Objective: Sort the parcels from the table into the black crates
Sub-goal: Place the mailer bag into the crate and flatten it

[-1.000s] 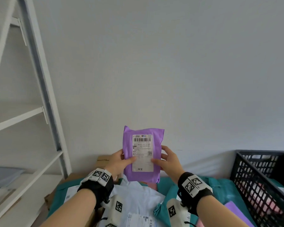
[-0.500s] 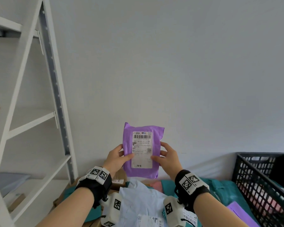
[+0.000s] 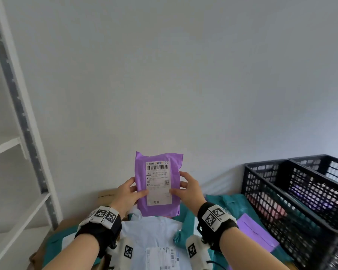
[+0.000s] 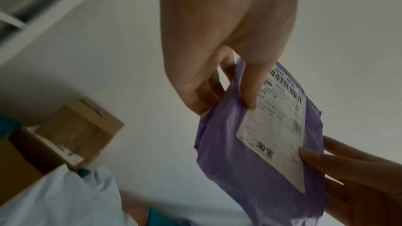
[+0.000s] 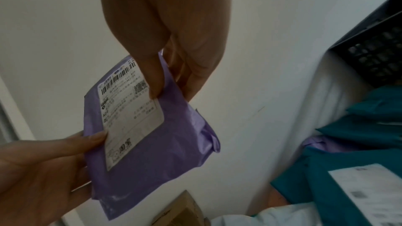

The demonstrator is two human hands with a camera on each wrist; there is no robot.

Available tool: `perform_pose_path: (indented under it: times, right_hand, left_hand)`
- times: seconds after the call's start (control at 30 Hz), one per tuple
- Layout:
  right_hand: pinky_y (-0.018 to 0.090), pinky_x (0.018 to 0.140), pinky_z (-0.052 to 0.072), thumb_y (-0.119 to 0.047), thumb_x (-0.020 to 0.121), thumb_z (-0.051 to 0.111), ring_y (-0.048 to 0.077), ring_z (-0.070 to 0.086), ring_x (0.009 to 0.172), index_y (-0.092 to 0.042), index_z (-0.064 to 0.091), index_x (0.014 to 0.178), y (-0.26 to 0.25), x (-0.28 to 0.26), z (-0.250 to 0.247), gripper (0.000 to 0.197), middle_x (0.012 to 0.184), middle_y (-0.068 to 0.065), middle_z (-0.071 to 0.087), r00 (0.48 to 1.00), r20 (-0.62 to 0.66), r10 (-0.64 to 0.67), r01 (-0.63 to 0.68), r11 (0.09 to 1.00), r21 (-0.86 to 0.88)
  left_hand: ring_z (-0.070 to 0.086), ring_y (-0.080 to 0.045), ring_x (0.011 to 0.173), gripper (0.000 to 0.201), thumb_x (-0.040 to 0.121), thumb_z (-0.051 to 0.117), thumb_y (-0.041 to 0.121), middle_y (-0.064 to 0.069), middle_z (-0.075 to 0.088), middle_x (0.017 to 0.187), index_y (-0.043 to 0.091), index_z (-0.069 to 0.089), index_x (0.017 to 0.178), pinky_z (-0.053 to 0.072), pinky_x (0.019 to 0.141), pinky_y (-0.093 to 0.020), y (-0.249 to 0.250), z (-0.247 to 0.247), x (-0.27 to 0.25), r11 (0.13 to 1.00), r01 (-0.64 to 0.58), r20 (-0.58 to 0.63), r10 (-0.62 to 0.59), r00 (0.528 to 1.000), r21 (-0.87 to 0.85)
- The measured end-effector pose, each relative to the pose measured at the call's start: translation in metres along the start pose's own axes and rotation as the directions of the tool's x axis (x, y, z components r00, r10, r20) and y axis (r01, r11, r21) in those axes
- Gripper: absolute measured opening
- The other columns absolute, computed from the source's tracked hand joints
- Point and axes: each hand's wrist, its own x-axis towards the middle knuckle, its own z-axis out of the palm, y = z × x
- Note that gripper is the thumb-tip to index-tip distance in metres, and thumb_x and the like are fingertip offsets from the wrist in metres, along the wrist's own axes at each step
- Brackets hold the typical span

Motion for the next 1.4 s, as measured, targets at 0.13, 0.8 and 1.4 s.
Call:
perform_pose_path:
  times: [0.13, 0.8, 1.4]
  right_hand:
    - [0.036, 0.080, 0.059, 0.007, 0.082, 0.065, 0.023, 0.066, 0.098, -0.016, 0.048, 0.126, 0.017, -0.029, -0.033, 0.053, 0.107, 0.011, 0.067, 0.993, -0.092, 0.072, -0.073, 0.997, -0.007]
    - [0.040, 0.080, 0.058, 0.009, 0.081, 0.063, 0.024, 0.067, 0.094, -0.014, 0.053, 0.119, 0.061, -0.196, -0.264, 0.046, 0.102, 0.012, 0.068, 0.804, -0.564, 0.188, -0.259, 0.965, -0.047]
    - [0.020, 0.062, 0.055, 0.011, 0.081, 0.062, 0.005, 0.062, 0.078, -0.008, 0.050, 0.124, 0.062, -0.274, -0.517, 0.048, 0.088, -0.003, 0.062, 0.766, -0.619, 0.172, -0.257, 0.965, -0.051]
  left_hand:
    - [0.068, -0.027, 0.096, 0.041, 0.079, 0.072, 0.000, -0.010, 0.071, 0.105, 0.017, 0.058, 0.115, 0.056, 0.084, -0.047, -0.018, 0.037, -0.001, 0.999, 0.035, 0.104, -0.036, 0.994, 0.015]
    - [0.064, -0.030, 0.098, 0.033, 0.076, 0.074, -0.001, -0.012, 0.068, 0.105, 0.018, 0.060, 0.099, 0.052, 0.090, -0.049, -0.042, 0.329, -0.058, 0.986, -0.063, 0.502, -0.023, 0.864, 0.153]
    - [0.062, -0.033, 0.105, 0.044, 0.080, 0.069, -0.005, -0.019, 0.064, 0.115, 0.003, 0.055, 0.121, 0.052, 0.089, -0.048, 0.000, 0.595, -0.114, 0.986, -0.010, 0.561, -0.087, 0.823, 0.167]
